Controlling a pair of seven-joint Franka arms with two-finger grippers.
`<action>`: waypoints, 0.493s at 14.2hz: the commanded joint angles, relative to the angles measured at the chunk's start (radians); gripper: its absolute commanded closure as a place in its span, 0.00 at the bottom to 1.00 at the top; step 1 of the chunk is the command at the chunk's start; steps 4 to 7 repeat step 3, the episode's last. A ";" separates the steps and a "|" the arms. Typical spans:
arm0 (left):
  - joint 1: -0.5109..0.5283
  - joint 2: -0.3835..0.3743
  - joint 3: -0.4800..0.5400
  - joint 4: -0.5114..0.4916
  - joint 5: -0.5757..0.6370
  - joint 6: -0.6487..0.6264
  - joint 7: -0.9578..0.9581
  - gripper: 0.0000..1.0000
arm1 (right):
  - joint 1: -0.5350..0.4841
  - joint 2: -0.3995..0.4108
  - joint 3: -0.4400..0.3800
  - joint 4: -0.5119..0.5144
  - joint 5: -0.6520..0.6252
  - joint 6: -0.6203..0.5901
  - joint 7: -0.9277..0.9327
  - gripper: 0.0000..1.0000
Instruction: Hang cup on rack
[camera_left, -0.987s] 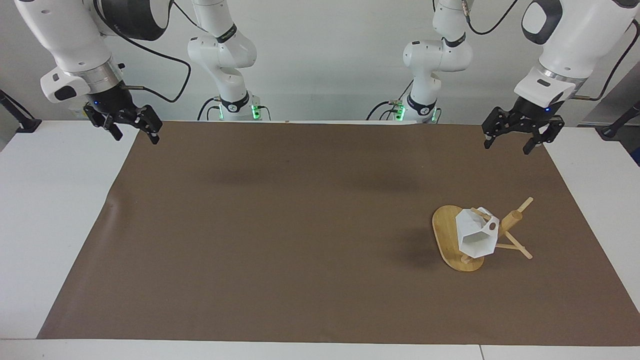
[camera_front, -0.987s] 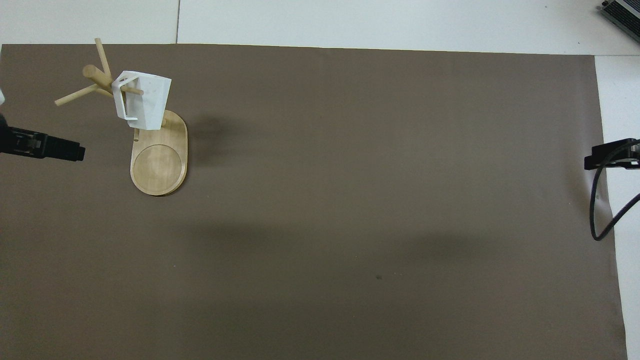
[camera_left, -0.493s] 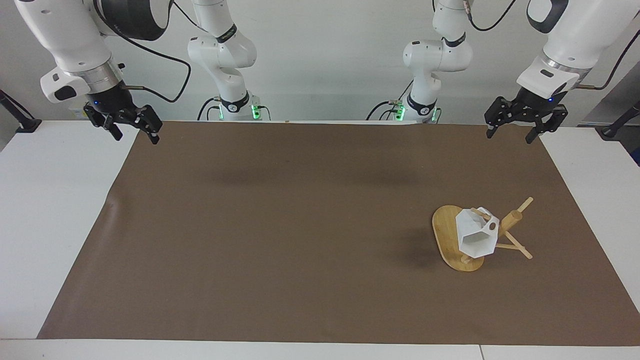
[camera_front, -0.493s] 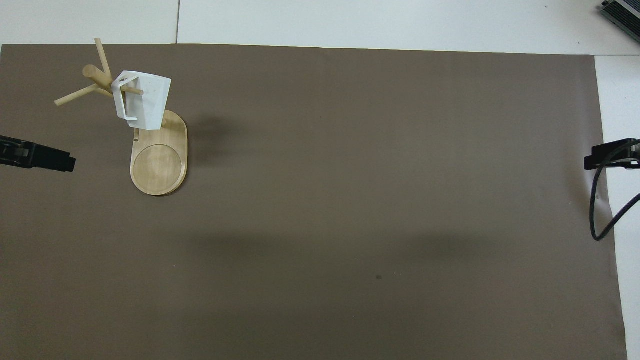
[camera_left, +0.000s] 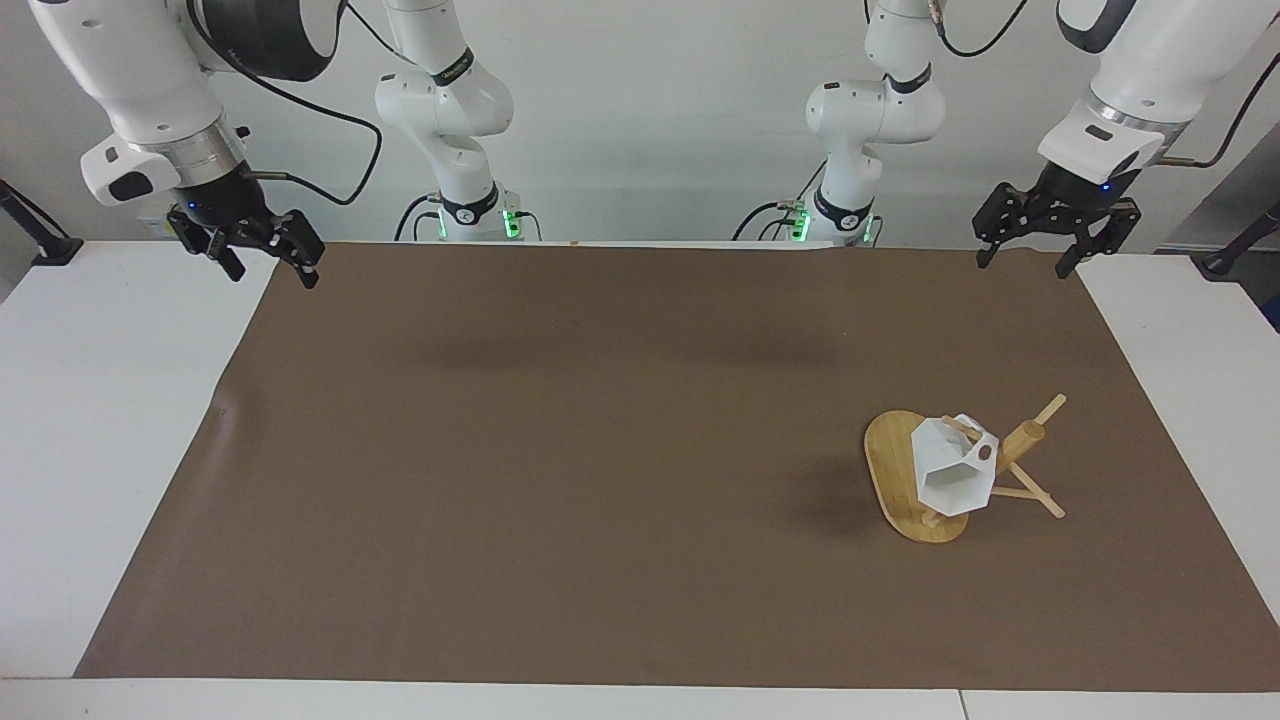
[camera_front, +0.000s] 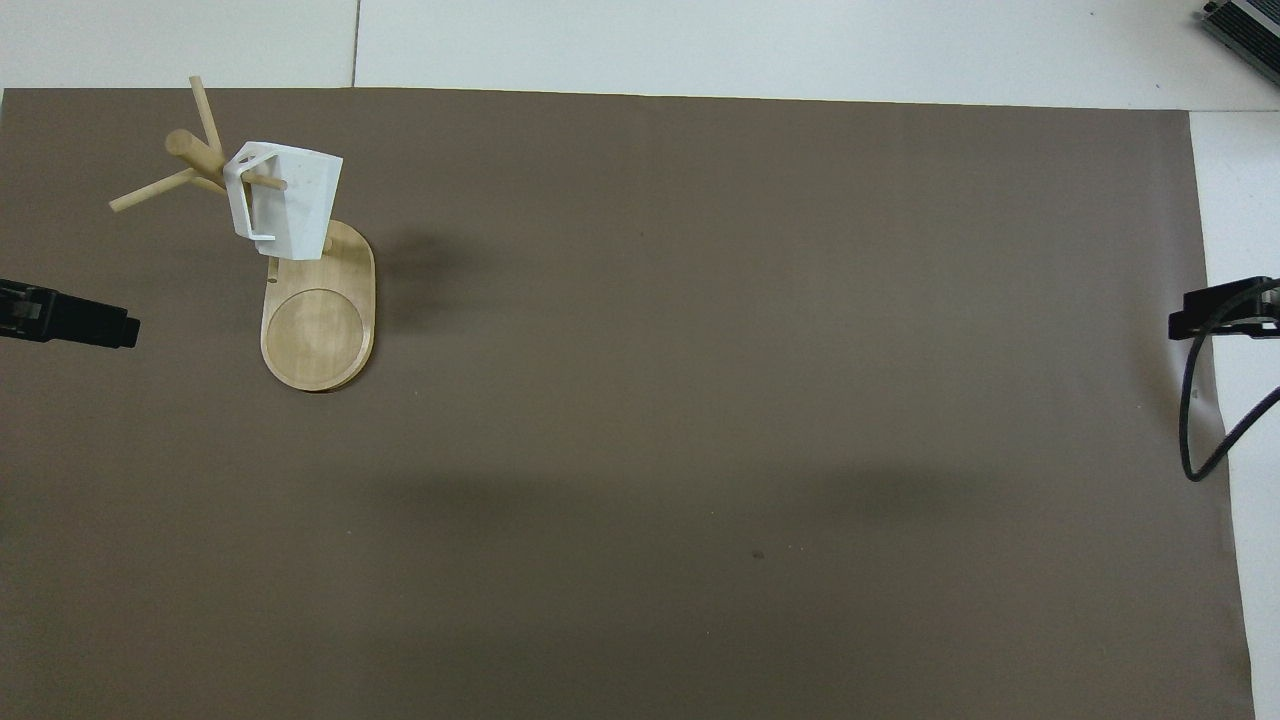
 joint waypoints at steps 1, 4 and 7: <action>0.010 -0.012 -0.006 -0.003 0.020 -0.014 0.000 0.00 | -0.001 -0.018 -0.004 -0.019 0.023 -0.003 -0.012 0.00; 0.010 -0.012 -0.006 -0.003 0.020 -0.012 -0.002 0.00 | -0.001 -0.018 -0.004 -0.019 0.023 -0.003 -0.012 0.00; 0.010 -0.012 -0.006 -0.003 0.020 -0.012 -0.002 0.00 | -0.001 -0.018 -0.004 -0.019 0.023 -0.003 -0.012 0.00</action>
